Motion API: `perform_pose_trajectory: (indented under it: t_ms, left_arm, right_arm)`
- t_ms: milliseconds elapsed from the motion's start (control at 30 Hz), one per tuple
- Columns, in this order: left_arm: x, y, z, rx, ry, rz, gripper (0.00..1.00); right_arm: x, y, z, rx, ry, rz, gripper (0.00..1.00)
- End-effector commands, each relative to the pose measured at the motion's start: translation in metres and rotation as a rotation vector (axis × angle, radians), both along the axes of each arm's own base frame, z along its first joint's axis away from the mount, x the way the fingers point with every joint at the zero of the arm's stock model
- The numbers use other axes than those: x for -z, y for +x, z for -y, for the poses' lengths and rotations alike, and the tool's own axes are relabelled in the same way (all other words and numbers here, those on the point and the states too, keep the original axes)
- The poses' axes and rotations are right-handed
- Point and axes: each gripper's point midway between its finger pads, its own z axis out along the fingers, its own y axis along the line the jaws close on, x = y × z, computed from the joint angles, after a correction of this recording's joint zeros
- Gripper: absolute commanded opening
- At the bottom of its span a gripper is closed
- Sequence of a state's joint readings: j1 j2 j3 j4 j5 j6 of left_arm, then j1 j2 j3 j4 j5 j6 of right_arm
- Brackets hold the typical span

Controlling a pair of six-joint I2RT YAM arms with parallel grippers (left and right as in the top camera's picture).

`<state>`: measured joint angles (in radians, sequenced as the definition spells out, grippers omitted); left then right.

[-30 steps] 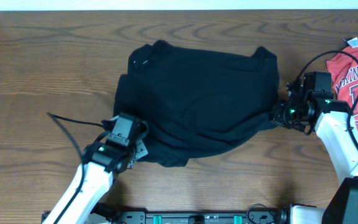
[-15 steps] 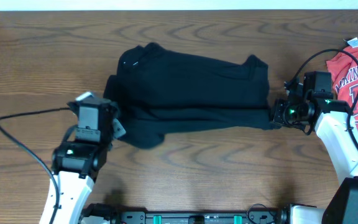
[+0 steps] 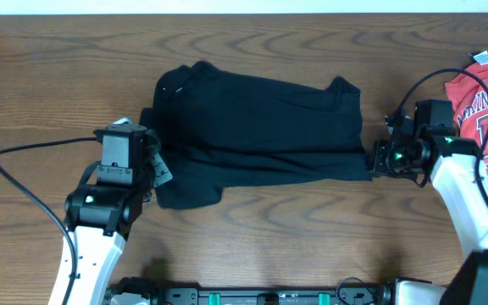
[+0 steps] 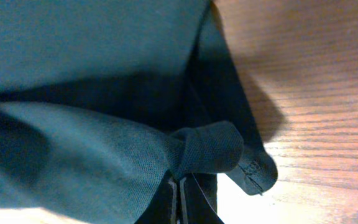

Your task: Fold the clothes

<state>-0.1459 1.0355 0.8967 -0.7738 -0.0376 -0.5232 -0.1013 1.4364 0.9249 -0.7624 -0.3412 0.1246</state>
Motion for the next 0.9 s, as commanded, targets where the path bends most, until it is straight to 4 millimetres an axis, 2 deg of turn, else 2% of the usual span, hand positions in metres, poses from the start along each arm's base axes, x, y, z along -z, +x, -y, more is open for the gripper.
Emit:
perform_pose_trajectory:
  t_ms: [0, 267, 400, 600, 733, 867]
  left_arm:
    - [-0.001, -0.001, -0.001, 0.006, 0.004, -0.017, 0.06]
    - [0.009, -0.019, 0.000, 0.016, 0.000, -0.102, 0.06]
    - [0.015, -0.030, 0.004, 0.032, -0.022, -0.150, 0.06]
    - [0.035, -0.056, 0.001, 0.032, -0.007, -0.268, 0.06]
    - [0.048, -0.067, -0.001, 0.025, -0.005, -0.317, 0.06]
    - [0.060, -0.067, -0.001, 0.031, -0.001, -0.319, 0.06]
  right_arm:
    - [-0.028, 0.004, -0.008, -0.011, 0.025, 0.073, 0.01]
    - [-0.028, -0.034, -0.019, 0.073, 0.049, -0.084, 0.01]
    - [-0.018, -0.054, -0.014, 0.169, -0.028, -0.198, 0.01]
    - [-0.009, -0.069, -0.007, 0.256, -0.081, -0.270, 0.01]
    - [0.012, -0.089, -0.007, 0.290, -0.084, -0.348, 0.01]
    - [0.043, -0.105, -0.006, 0.289, -0.090, -0.373, 0.01]
